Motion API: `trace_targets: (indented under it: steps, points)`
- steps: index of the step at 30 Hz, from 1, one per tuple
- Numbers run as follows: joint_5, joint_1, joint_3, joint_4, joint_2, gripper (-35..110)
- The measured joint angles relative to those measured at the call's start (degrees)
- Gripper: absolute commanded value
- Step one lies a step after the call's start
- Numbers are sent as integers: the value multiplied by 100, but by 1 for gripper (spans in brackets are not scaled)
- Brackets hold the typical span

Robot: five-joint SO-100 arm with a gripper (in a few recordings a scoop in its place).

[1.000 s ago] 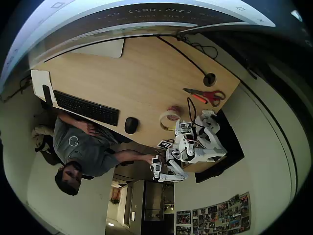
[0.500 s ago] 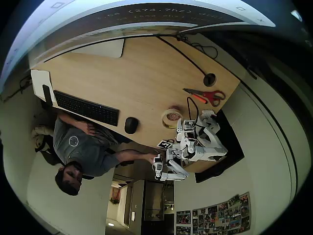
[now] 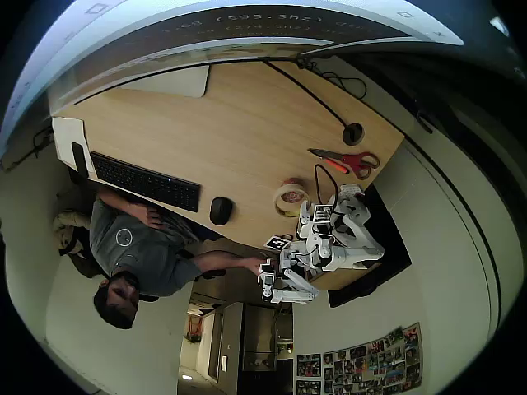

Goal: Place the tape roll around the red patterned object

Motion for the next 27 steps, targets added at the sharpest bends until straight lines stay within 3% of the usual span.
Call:
trace_targets:
  steps: [27]
  points:
    - [-193, 18, 123, -211, -97, 18]
